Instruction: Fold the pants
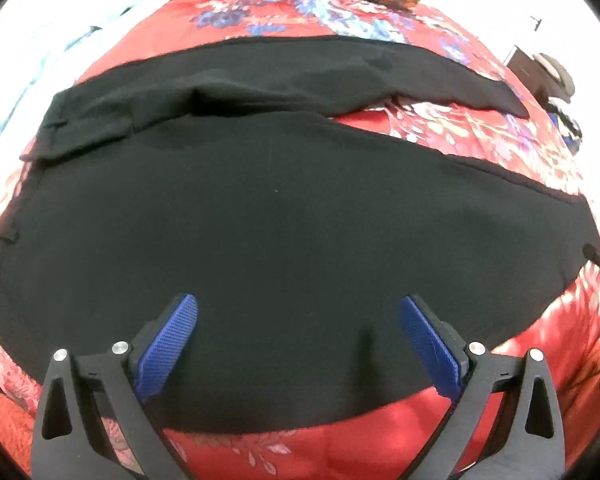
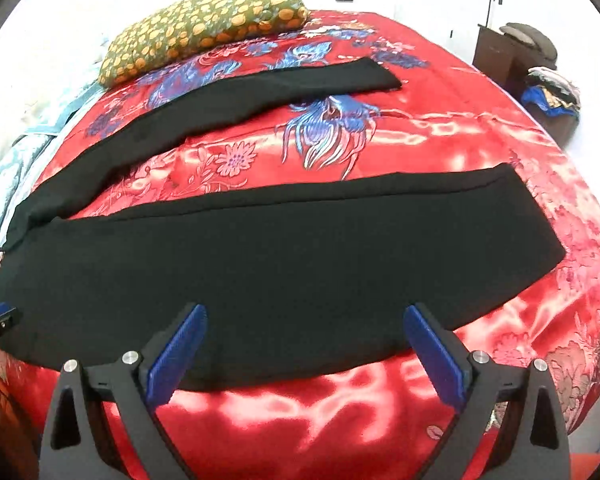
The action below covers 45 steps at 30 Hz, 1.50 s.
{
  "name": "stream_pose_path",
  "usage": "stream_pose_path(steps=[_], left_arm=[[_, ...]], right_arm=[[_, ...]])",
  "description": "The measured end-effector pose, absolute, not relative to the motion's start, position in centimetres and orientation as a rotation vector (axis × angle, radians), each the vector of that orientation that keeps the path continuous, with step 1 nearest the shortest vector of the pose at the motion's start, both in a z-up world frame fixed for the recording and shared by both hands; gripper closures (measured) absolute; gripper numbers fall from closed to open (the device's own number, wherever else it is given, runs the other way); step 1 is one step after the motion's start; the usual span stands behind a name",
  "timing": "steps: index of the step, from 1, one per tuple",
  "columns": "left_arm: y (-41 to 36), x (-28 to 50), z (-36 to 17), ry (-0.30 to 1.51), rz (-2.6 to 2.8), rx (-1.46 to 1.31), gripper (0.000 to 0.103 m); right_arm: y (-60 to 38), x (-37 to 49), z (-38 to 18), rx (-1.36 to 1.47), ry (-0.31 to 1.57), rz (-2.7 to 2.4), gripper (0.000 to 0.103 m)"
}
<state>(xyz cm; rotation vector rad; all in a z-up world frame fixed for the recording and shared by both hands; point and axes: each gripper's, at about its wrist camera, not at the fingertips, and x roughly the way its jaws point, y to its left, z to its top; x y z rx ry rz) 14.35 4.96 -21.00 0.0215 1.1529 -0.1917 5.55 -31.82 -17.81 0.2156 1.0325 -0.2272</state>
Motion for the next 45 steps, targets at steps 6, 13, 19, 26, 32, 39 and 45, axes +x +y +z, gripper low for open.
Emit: stream_pose_path(steps=[6, 13, 19, 26, 32, 39, 45], left_arm=[[5.2, 16.9, -21.4, 1.274, -0.107, 0.040, 0.002], [5.1, 16.2, -19.6, 1.188, -0.073, 0.061, 0.002], [4.1, 15.7, -17.4, 1.094, -0.053, 0.111, 0.002], [2.9, 15.4, -15.4, 1.007, -0.052, 0.123, 0.002], [2.4, 16.6, -15.6, 1.005, -0.051, 0.124, 0.002], [3.6, 21.3, -16.0, 0.990, -0.012, 0.077, 0.002], [3.0, 25.9, -17.1, 1.015, -0.001, 0.092, 0.002]], right_arm=[[-31.6, 6.4, -16.9, 0.199, 0.995, -0.222, 0.005], [-32.0, 6.9, -17.3, 0.226, 0.977, -0.222, 0.005], [-32.3, 6.6, -17.2, 0.235, 0.973, -0.239, 0.005], [-31.0, 7.1, -16.7, 0.192, 0.976, -0.253, 0.004], [-30.9, 8.6, -16.4, 0.241, 0.992, -0.204, 0.004], [-36.8, 15.5, -15.1, 0.320, 0.987, -0.159, 0.004], [-44.0, 25.7, -16.1, 0.238, 1.003, -0.177, 0.004]])
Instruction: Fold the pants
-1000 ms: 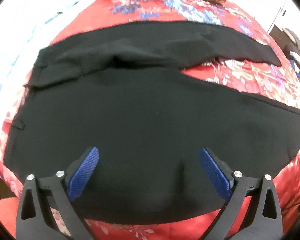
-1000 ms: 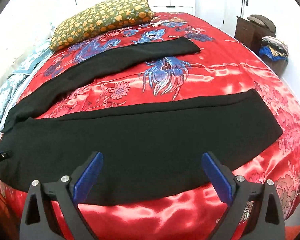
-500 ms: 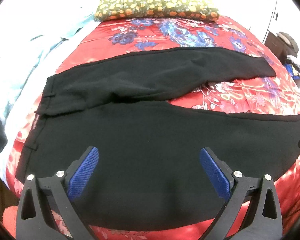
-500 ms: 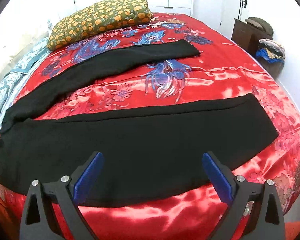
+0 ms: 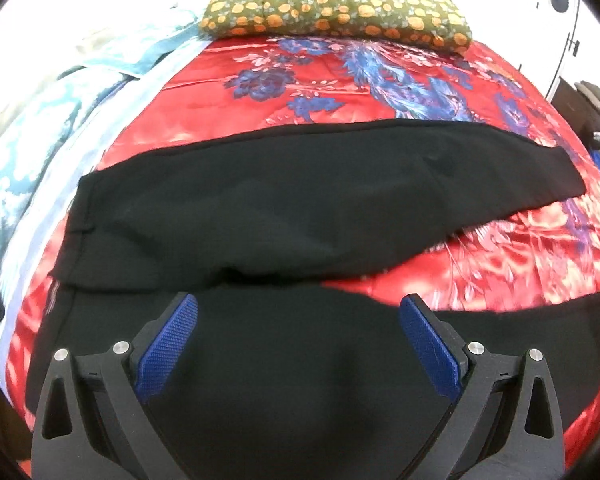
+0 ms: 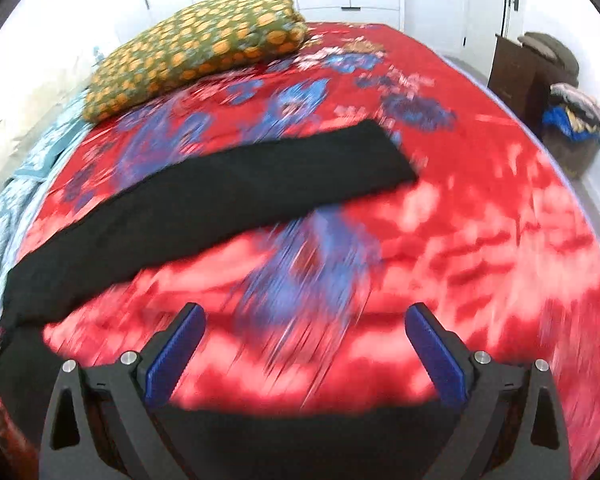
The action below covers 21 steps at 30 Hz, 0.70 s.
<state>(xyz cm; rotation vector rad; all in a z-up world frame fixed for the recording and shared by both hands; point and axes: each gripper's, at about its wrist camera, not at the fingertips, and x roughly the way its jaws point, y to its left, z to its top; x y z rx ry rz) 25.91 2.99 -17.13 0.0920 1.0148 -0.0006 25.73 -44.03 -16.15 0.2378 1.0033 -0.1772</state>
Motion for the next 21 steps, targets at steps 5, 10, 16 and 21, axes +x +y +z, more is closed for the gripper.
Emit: stream_pose_path(steps=[5, 10, 16, 21], left_arm=[[2.4, 27.6, -18.7, 1.071, -0.019, 0.109, 0.002], [2.6, 27.8, -20.3, 1.117, -0.027, 0.112, 0.002], [3.6, 27.5, -21.4, 1.151, 0.005, 0.101, 0.002], [4.2, 27.0, -21.4, 1.155, 0.019, 0.078, 0.002]], right_arm=[[-50.7, 34.2, -17.8, 0.223, 1.032, -0.211, 0.004], [-55.7, 41.8, -20.6, 0.231, 1.088, -0.230, 0.004], [-58.0, 47.9, -23.4, 0.258, 1.124, -0.215, 0.028], [-59.1, 49.6, -24.7, 0.354, 1.142, -0.161, 0.086]])
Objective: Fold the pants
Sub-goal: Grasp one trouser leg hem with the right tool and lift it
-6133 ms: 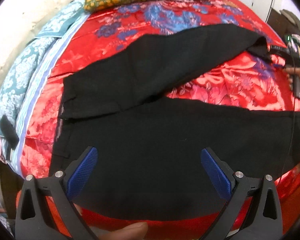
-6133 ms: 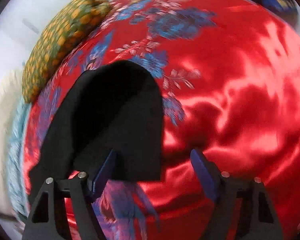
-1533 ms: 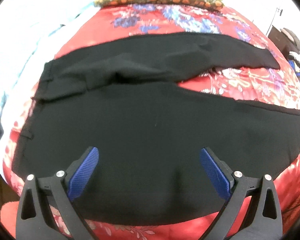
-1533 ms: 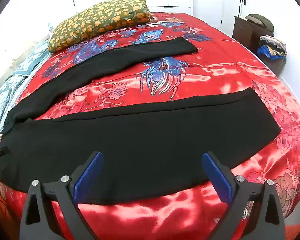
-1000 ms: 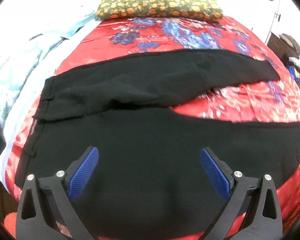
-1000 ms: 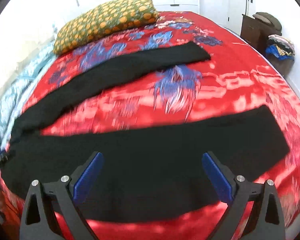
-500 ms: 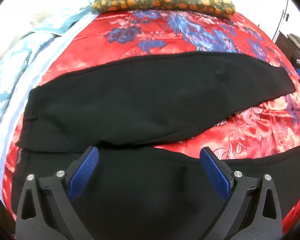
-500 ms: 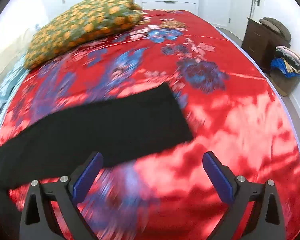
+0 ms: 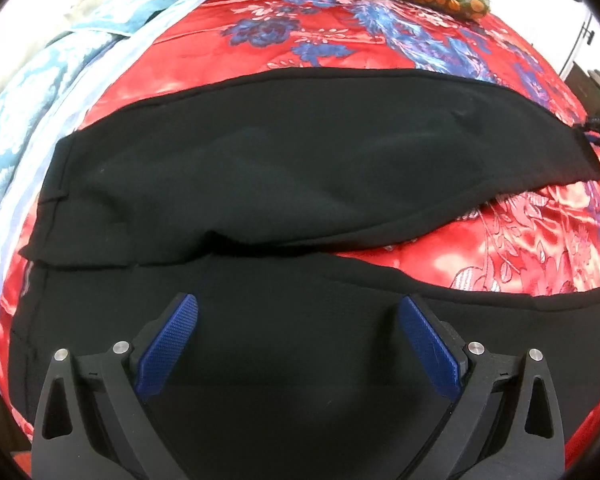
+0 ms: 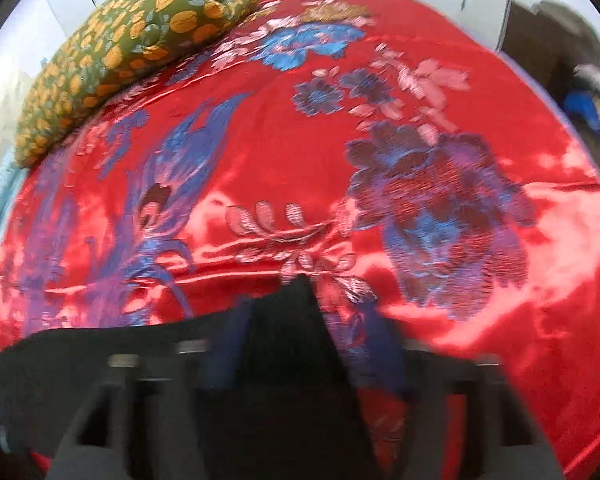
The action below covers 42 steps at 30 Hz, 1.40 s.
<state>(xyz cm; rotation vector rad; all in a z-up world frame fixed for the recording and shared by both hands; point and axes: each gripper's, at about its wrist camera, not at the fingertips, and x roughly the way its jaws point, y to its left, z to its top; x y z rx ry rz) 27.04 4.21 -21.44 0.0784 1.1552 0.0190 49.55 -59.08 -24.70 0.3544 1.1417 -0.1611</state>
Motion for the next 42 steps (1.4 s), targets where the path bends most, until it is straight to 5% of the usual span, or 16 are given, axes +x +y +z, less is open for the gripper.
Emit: stream_pose_path(steps=[6, 13, 21, 23, 25, 26, 32, 42], left_arm=[[4.2, 26.5, -20.5, 1.161, 0.007, 0.084, 0.002], [4.1, 23.0, -16.2, 1.105, -0.060, 0.100, 0.002], [4.5, 16.7, -15.9, 1.121, -0.120, 0.090, 0.002], [4.4, 15.7, -16.9, 1.122, -0.113, 0.095, 0.002], [4.4, 14.9, -18.0, 1.111, -0.092, 0.103, 0.002], [4.5, 14.5, -18.5, 1.109, -0.084, 0.104, 0.002], [5.2, 13.2, -20.9, 1.142, -0.090, 0.091, 0.002], [4.8, 12.2, -20.5, 1.110, -0.115, 0.157, 0.002]], right_arm=[[-57.2, 44.4, -18.8, 0.368, 0.994, -0.076, 0.091], [-46.8, 24.7, -10.2, 0.213, 0.923, 0.126, 0.093], [-41.6, 4.0, -16.1, 0.161, 1.134, -0.080, 0.092], [-41.9, 2.3, -18.1, 0.164, 1.188, -0.183, 0.086], [-42.5, 0.8, -18.9, 0.211, 1.195, -0.255, 0.051], [-42.9, 0.1, -18.4, 0.244, 1.167, -0.282, 0.046], [-44.2, -4.9, -16.6, 0.843, 0.838, -0.209, 0.044], [-43.1, -0.2, -23.3, 1.167, 0.823, -0.280, 0.045]])
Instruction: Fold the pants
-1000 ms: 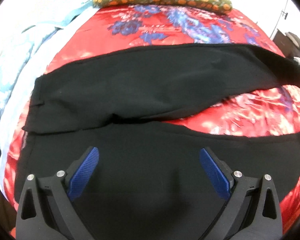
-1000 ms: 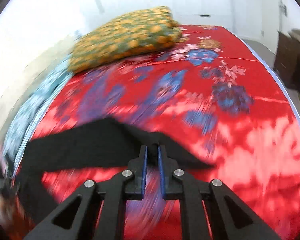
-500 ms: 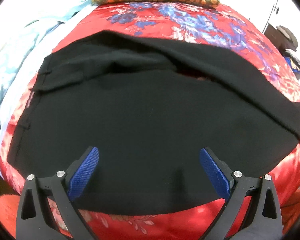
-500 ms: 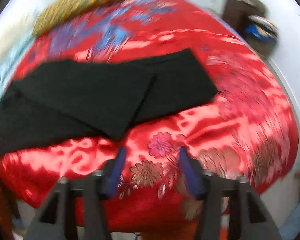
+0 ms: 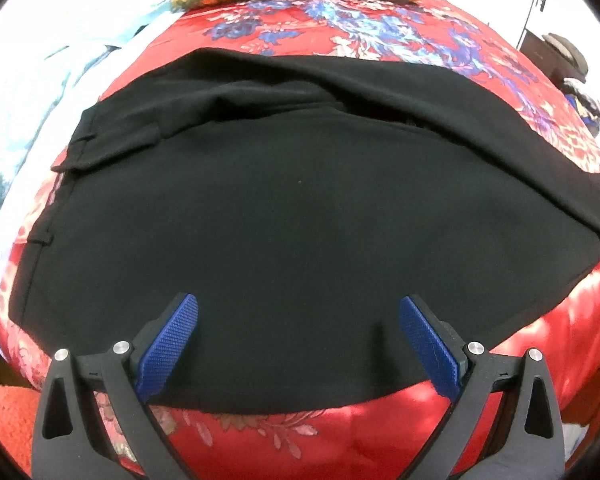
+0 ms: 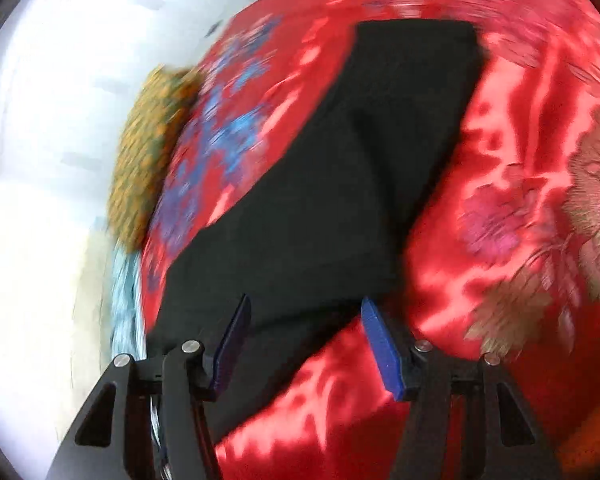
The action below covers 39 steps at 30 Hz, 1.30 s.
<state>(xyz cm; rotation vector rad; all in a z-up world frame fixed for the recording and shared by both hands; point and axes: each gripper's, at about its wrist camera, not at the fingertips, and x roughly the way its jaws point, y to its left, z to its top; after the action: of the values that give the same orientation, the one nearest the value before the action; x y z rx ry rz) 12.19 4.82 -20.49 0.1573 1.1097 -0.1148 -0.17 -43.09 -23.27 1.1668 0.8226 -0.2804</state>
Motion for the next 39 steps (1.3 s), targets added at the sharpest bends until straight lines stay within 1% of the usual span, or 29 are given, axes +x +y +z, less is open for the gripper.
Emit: stream_pose_path(steps=[2, 3, 4, 5, 6, 10, 14, 19, 22, 30, 34, 39], left_arm=[[5.1, 12.3, -20.4, 1.110, -0.110, 0.146, 0.002], [5.2, 12.4, -20.3, 1.109, -0.106, 0.139, 0.002], [5.3, 12.5, -20.3, 1.109, -0.100, 0.133, 0.002], [5.5, 12.6, -20.5, 1.113, -0.096, 0.130, 0.002], [5.5, 12.7, -20.6, 1.122, -0.093, 0.130, 0.002], [5.6, 13.3, -20.9, 1.169, -0.104, 0.119, 0.002], [6.2, 15.4, -20.2, 1.197, -0.121, 0.027, 0.002], [6.3, 18.6, -19.2, 1.186, -0.075, -0.011, 0.002], [5.8, 19.2, -19.3, 1.182, -0.054, -0.008, 0.002], [3.7, 18.2, -20.1, 1.187, -0.047, 0.033, 0.002], [2.3, 17.3, -19.3, 1.169, -0.052, 0.068, 0.002], [-1.2, 15.7, -17.2, 1.135, -0.026, 0.234, 0.002]], right_arm=[[-43.8, -0.5, -23.9, 1.203, 0.810, -0.322, 0.056], [-44.2, -0.5, -24.1, 1.206, 0.807, -0.330, 0.068], [-44.4, -0.5, -24.2, 1.198, 0.811, -0.346, 0.076], [-44.6, -0.5, -24.3, 1.185, 0.813, -0.365, 0.080], [-44.8, -0.6, -24.1, 1.170, 0.812, -0.378, 0.087], [-44.6, 0.6, -21.7, 0.987, 0.835, -0.380, 0.088], [-43.5, 2.3, -16.9, 0.795, 0.781, -0.328, 0.088], [-39.7, 4.2, -13.4, 0.384, 0.824, -0.321, 0.088], [-38.2, 4.5, -13.0, 0.276, 0.845, -0.320, 0.088], [-35.9, 5.1, -12.3, 0.105, 0.879, -0.335, 0.088], [-34.9, 5.3, -11.8, 0.028, 0.886, -0.341, 0.088], [-33.9, 5.2, -11.2, -0.030, 0.885, -0.340, 0.088]])
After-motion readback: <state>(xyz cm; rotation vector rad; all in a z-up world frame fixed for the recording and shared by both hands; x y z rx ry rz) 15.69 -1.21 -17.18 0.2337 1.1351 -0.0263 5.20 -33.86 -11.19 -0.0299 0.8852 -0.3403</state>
